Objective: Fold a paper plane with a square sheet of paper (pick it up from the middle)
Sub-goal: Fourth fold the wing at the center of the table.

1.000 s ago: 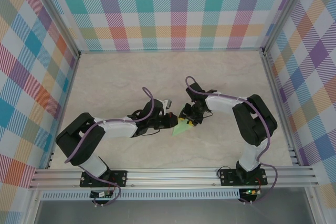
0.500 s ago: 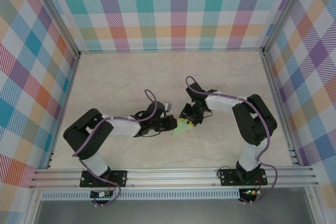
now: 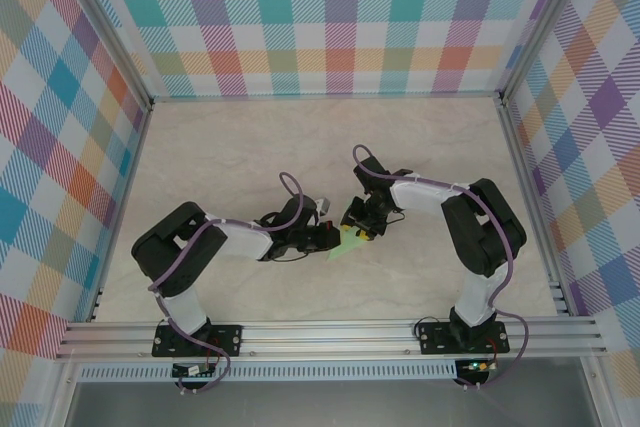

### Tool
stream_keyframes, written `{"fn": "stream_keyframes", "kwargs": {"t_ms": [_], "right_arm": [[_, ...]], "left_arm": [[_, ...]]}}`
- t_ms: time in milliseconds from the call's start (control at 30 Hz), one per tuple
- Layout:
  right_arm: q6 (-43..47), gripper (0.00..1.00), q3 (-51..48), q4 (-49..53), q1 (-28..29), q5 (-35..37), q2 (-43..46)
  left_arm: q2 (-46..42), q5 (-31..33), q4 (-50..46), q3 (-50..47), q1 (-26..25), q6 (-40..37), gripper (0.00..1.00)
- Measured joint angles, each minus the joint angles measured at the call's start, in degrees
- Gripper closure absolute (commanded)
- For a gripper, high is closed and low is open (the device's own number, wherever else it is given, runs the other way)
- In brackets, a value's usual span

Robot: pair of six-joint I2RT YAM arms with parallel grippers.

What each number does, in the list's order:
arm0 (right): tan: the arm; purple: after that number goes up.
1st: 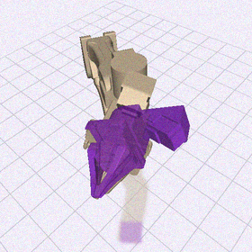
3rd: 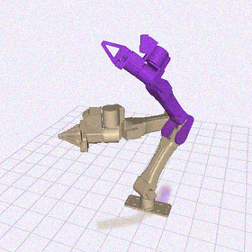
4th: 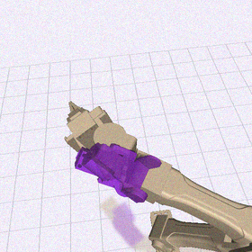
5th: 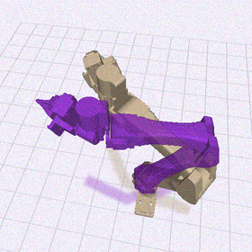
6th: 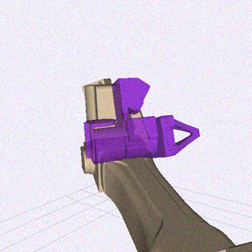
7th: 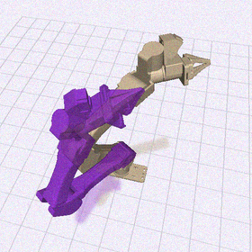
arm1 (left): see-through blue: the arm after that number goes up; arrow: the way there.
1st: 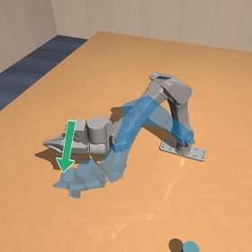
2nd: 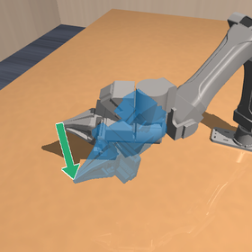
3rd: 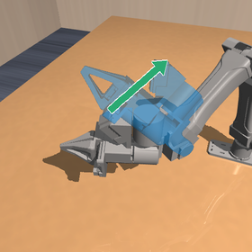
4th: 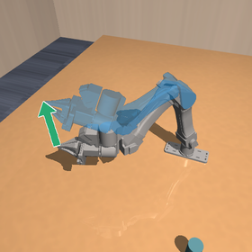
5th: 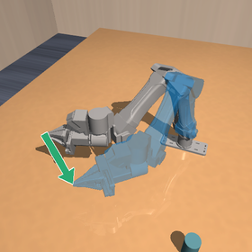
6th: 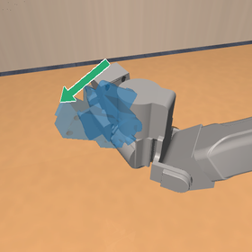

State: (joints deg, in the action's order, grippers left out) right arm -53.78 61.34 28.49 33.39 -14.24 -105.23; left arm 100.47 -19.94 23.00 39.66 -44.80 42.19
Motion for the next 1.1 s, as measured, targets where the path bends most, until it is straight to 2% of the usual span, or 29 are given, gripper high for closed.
{"fn": "stream_keyframes", "kwargs": {"t_ms": [700, 1100], "right_arm": [[0.09, 0.61, -0.04, 0.11, -0.07, 0.04, 0.0], [1.16, 0.56, 0.02, 0.17, 0.09, 1.44, 1.7]], "left_arm": [[0.87, 0.98, -1.77, 1.01, 0.0, -0.04, 0.99], [1.38, 0.57, -4.28, 2.56, 0.04, -0.28, 1.0]]}}
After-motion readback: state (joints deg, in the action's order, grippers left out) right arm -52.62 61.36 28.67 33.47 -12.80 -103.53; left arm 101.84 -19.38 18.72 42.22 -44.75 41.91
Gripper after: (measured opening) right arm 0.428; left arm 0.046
